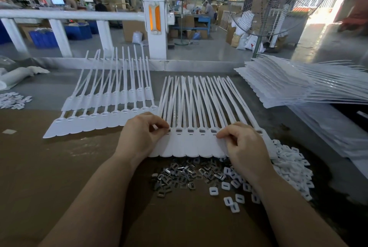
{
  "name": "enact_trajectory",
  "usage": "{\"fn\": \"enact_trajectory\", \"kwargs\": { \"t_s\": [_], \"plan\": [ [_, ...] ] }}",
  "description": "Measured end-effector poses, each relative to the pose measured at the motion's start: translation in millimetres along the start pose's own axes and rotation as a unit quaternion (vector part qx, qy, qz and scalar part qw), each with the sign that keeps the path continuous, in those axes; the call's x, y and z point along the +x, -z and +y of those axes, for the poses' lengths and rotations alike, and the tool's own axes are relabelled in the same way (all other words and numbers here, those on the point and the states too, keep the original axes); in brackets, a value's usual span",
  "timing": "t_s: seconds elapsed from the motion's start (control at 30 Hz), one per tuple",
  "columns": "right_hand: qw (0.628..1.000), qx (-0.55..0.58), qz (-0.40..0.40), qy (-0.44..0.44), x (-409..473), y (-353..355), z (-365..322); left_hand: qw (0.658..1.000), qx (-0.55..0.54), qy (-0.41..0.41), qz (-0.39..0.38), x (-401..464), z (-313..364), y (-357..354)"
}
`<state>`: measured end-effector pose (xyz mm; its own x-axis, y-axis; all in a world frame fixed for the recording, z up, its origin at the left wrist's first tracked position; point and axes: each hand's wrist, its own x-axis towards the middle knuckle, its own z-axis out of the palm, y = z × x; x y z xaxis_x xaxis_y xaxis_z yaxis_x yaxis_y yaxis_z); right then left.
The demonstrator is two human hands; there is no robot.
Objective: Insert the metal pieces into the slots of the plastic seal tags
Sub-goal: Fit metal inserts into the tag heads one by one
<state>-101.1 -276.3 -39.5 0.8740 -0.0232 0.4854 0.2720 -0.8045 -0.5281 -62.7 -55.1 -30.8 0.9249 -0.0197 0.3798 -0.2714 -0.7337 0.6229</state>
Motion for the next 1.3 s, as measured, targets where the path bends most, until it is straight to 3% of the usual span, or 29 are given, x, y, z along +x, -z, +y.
{"fn": "enact_trajectory", "kwargs": {
  "t_s": [0.37,0.6,0.8,0.9,1.07,1.3],
  "plan": [
    [1.000,0.005,-0.005,-0.008,-0.5,0.5,-1.5,0.999,0.037,0.003,-0.023,-1.4,2.1,1.0],
    [1.000,0.005,-0.007,-0.009,-1.0,1.3,-1.4,0.979,0.188,-0.071,-0.025,-1.6,7.8,5.6],
    [1.000,0.010,-0.010,-0.013,-1.0,1.0,-1.4,0.967,0.236,-0.087,-0.028,-2.3,11.1,6.3],
    [1.000,0.012,-0.011,-0.012,-0.8,0.9,-1.1,0.976,0.207,-0.067,-0.027,-2.2,8.9,4.5],
    [1.000,0.014,-0.008,-0.011,-1.0,0.5,-0.5,0.999,0.000,0.017,-0.036,-2.9,2.2,4.5],
    [1.000,0.014,-0.008,-0.009,-0.5,0.2,-0.5,0.999,-0.027,0.043,-0.001,0.0,-0.5,-2.7]
  ]
}}
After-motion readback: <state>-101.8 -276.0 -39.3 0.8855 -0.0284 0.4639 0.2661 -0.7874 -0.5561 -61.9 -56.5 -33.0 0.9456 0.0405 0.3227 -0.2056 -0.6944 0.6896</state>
